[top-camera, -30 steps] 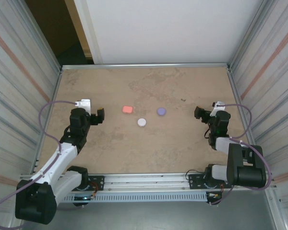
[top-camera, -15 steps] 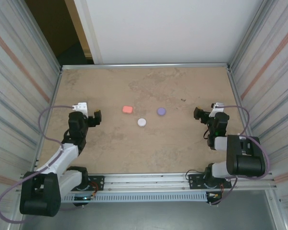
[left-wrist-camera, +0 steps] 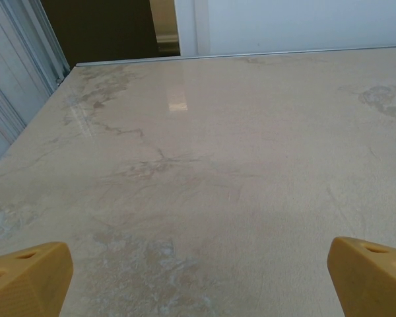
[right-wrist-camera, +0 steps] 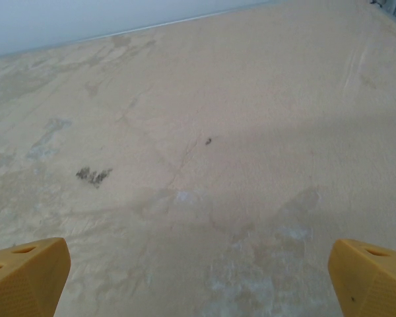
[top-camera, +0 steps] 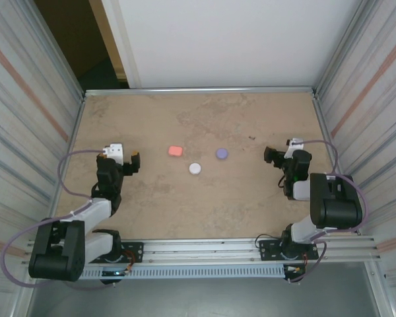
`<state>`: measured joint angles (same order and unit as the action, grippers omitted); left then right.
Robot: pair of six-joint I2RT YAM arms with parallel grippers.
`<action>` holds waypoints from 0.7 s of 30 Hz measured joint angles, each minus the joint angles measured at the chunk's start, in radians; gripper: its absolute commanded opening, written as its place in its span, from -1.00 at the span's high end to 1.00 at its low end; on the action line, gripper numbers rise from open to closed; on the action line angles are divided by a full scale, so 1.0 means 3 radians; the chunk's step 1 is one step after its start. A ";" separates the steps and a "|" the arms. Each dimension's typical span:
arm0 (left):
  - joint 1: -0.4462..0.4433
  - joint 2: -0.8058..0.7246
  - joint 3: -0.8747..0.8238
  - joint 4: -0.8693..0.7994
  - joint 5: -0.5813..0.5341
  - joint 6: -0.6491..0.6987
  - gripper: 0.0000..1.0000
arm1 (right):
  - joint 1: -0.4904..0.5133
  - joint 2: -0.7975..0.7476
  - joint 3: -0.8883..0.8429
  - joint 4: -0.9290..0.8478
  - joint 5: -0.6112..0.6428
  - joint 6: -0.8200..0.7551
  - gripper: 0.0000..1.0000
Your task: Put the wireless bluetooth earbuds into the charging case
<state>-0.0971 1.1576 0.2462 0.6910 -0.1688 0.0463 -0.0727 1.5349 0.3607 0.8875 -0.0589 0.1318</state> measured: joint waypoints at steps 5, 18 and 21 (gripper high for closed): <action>0.0000 0.0308 -0.0013 0.0334 0.0117 0.0075 -0.97 | 0.0067 0.0006 0.0141 -0.0132 0.0037 -0.0046 -0.98; 0.0112 0.1153 -0.0066 0.1227 0.0590 0.0209 -0.97 | 0.0067 0.0006 0.0141 -0.0275 0.0094 -0.0047 -0.98; 0.0148 0.1157 -0.0019 0.1100 0.0601 0.0206 -0.97 | 0.0067 0.0006 0.0141 -0.0275 0.0106 -0.0047 -0.98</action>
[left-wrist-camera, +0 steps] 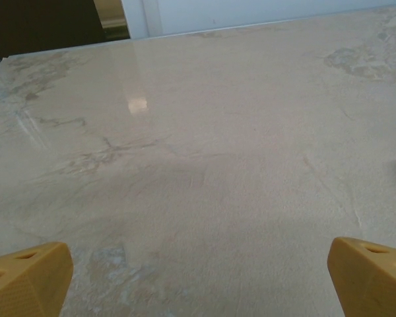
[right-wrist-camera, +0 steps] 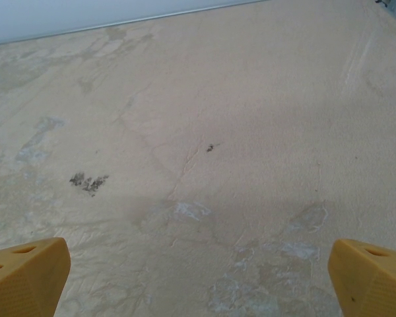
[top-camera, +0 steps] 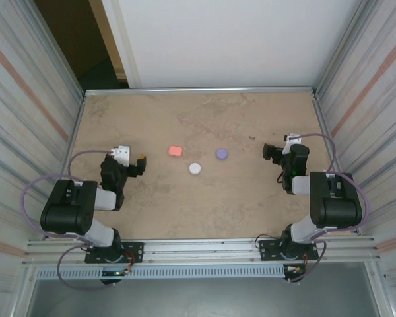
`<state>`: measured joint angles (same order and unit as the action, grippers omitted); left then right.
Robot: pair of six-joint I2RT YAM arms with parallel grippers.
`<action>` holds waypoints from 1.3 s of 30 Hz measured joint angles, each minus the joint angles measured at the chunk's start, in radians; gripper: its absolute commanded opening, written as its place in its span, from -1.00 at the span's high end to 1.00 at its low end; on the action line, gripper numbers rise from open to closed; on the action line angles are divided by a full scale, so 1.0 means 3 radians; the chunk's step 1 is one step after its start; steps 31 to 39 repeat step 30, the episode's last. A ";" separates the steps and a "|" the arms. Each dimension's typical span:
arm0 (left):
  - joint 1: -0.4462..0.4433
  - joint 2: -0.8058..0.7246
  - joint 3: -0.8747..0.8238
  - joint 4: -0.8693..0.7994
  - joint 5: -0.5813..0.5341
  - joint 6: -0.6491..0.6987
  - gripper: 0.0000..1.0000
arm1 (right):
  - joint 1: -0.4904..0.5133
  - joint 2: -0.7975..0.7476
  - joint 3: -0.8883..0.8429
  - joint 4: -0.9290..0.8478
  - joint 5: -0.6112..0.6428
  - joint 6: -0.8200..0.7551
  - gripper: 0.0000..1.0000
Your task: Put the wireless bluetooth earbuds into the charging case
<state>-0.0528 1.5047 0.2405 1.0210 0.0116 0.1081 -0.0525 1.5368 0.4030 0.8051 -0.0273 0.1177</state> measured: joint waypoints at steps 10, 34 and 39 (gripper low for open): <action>0.0235 0.0031 0.0544 -0.0609 0.0233 -0.0120 -0.97 | 0.0000 0.0000 0.0000 0.0000 0.0011 0.0000 -0.98; 0.0214 0.0031 0.0544 -0.0791 0.0285 -0.0125 -0.97 | 0.0010 0.0000 0.0000 -0.0001 0.0015 -0.0025 -0.98; 0.0214 0.0031 0.0544 -0.0791 0.0285 -0.0125 -0.97 | 0.0010 0.0000 0.0000 -0.0001 0.0015 -0.0025 -0.98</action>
